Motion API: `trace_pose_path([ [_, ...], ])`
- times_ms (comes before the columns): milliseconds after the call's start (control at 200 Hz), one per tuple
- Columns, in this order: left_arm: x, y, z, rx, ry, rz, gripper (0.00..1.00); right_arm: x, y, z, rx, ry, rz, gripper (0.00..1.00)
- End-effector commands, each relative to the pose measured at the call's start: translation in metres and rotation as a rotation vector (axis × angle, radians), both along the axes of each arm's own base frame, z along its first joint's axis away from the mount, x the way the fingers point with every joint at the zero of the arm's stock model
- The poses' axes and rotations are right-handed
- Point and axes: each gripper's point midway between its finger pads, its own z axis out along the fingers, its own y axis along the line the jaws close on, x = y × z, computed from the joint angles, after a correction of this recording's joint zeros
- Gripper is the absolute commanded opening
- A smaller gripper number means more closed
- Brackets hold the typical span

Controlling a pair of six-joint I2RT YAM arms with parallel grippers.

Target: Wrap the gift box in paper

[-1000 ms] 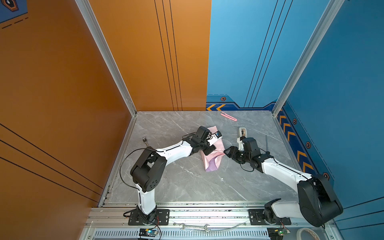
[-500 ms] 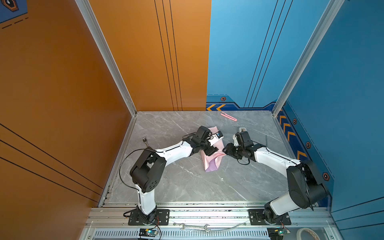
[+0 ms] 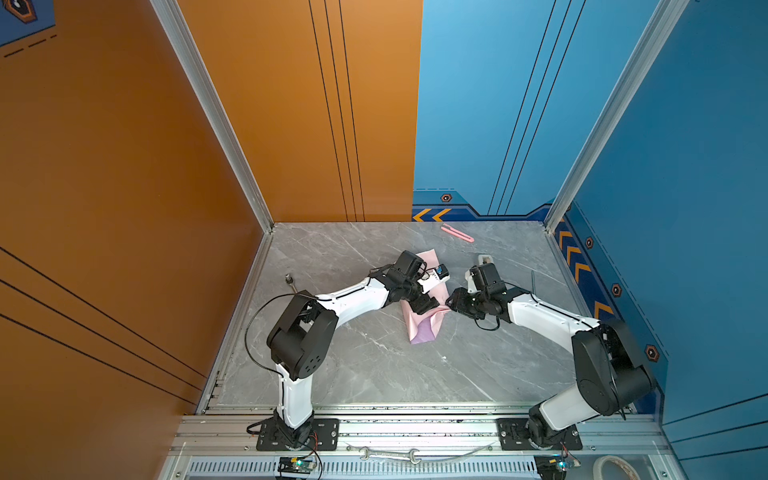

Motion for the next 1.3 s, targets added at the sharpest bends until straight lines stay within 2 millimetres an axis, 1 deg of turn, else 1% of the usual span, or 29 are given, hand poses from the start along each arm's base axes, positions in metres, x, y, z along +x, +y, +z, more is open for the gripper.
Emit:
trace_pose_path([
  [0,-0.002,0.004,-0.012,0.059,0.013,-0.018,0.68,0.002,-0.003,-0.004,-0.043,0.009,0.001,0.51],
  [120,0.002,0.007,-0.02,0.097,-0.004,-0.001,0.63,0.002,-0.002,-0.004,-0.042,0.007,0.003,0.52],
  [210,0.006,0.01,-0.024,0.116,-0.014,0.012,0.56,0.003,-0.002,-0.002,-0.039,0.001,0.007,0.53],
  [345,0.004,0.012,-0.03,0.147,-0.029,0.001,0.54,0.004,0.003,0.009,-0.003,-0.032,0.019,0.55],
  [426,0.002,0.013,-0.033,0.165,-0.041,-0.012,0.54,0.003,0.004,0.019,0.061,-0.05,0.005,0.56],
  [511,-0.001,0.013,-0.037,0.187,-0.053,-0.026,0.54,0.001,0.0,0.028,0.169,-0.059,-0.05,0.57],
  [616,-0.004,0.014,-0.04,0.208,-0.073,-0.046,0.54,-0.007,-0.003,0.026,0.267,-0.041,-0.113,0.57],
  [726,-0.006,0.015,-0.043,0.221,-0.081,-0.053,0.51,-0.018,-0.008,0.016,0.279,0.011,-0.167,0.53],
  [826,-0.008,0.014,-0.044,0.228,-0.099,-0.061,0.49,-0.023,-0.004,0.01,0.3,0.032,-0.197,0.44],
  [966,-0.009,0.014,-0.043,0.231,-0.111,-0.062,0.47,-0.03,-0.001,0.0,0.262,0.035,-0.221,0.3],
  [1091,-0.011,0.014,-0.044,0.226,-0.113,-0.063,0.47,-0.03,0.006,-0.005,0.26,0.007,-0.253,0.22],
  [1292,-0.014,0.012,-0.044,0.216,-0.104,-0.071,0.47,-0.023,0.014,-0.008,0.244,-0.04,-0.272,0.16],
])
